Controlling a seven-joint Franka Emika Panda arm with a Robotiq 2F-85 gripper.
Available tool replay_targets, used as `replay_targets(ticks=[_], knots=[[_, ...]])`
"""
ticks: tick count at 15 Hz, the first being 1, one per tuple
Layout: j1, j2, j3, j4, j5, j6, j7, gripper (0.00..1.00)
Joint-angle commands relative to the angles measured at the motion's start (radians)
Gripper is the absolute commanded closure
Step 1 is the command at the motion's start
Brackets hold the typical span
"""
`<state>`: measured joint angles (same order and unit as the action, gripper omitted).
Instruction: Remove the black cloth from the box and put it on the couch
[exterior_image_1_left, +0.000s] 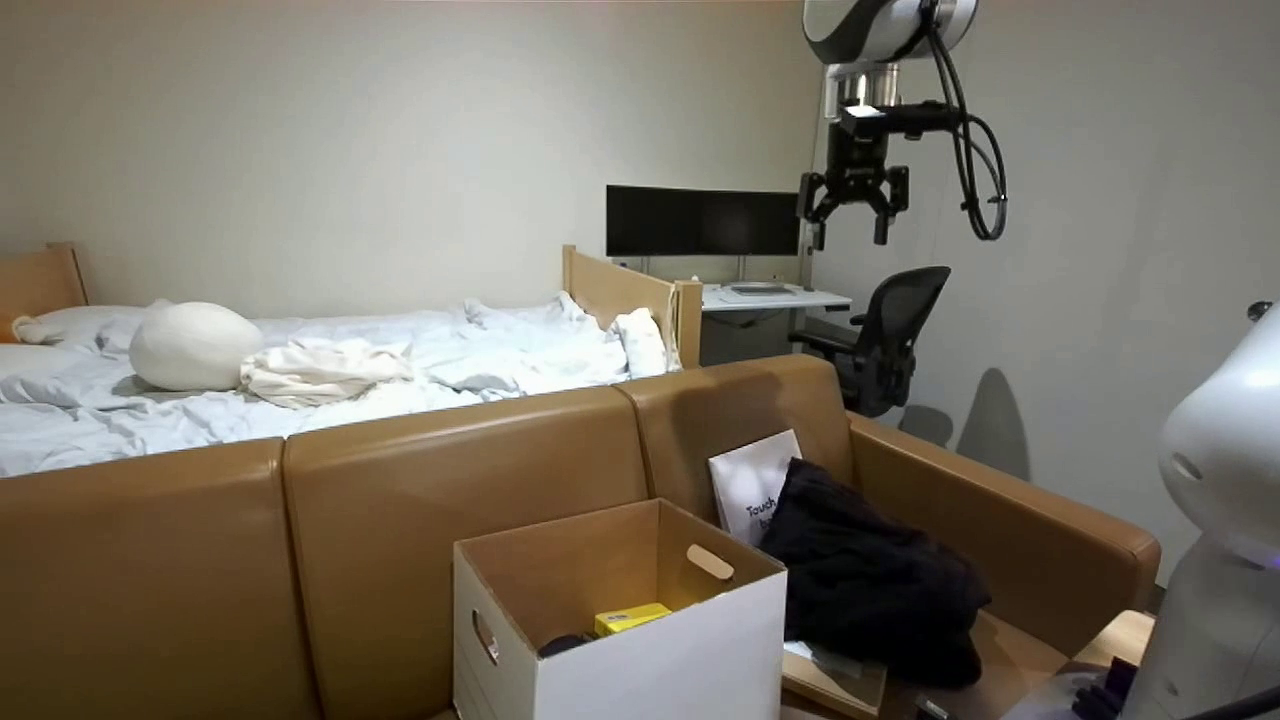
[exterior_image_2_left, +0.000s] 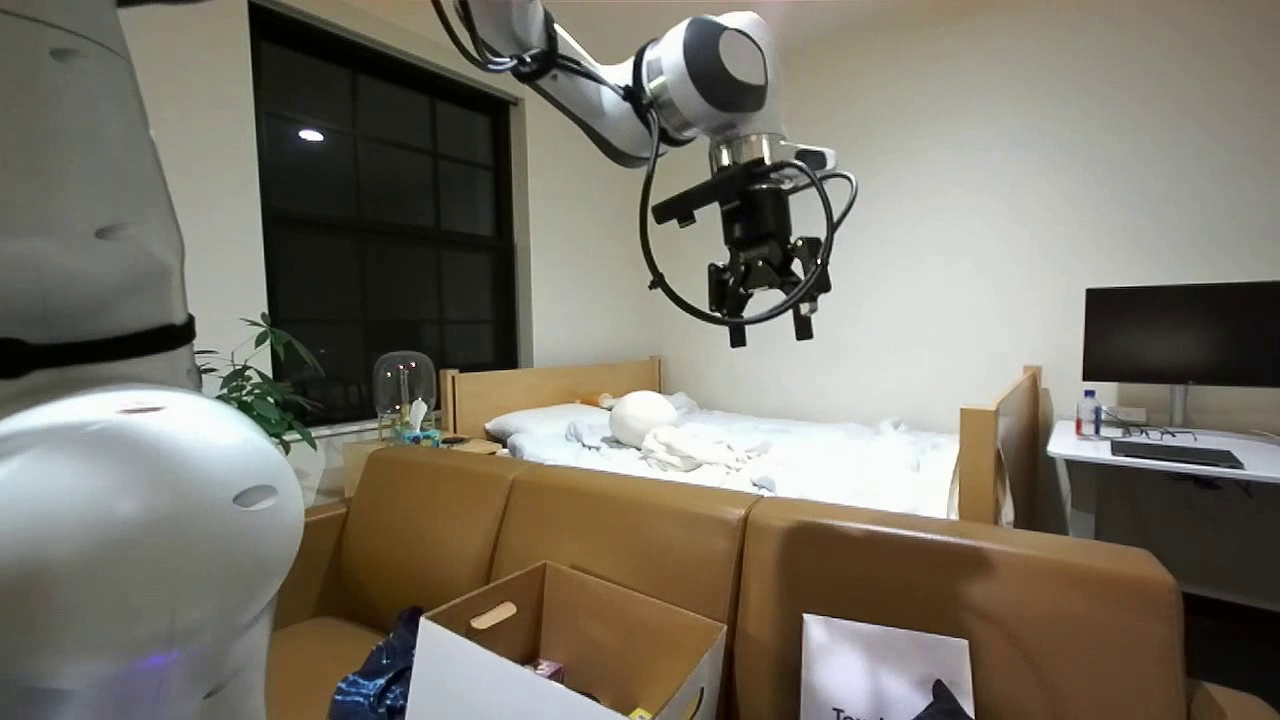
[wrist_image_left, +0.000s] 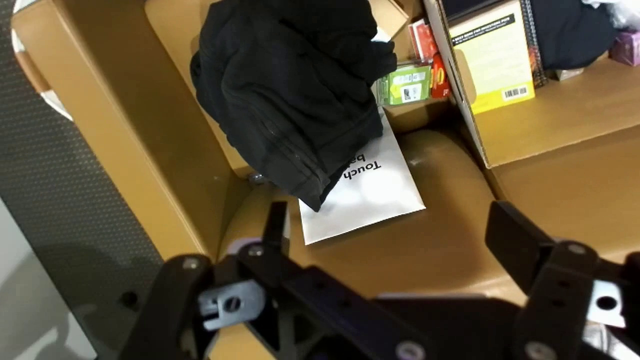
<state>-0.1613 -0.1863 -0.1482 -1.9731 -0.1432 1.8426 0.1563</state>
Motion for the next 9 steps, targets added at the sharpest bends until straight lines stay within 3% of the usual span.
replay_targets(ticks=[1, 3, 5, 6, 9], knots=[[0.041, -0.123, 0.072, -0.121, -0.114, 0.043, -0.024, 0.00], [0.070, -0.161, 0.099, -0.191, -0.113, 0.124, -0.028, 0.00], [0.098, -0.174, 0.108, -0.265, -0.040, 0.219, 0.002, 0.00], [0.081, -0.136, 0.111, -0.172, -0.072, 0.133, -0.002, 0.00], [0.094, -0.146, 0.120, -0.239, -0.056, 0.197, 0.001, 0.00]])
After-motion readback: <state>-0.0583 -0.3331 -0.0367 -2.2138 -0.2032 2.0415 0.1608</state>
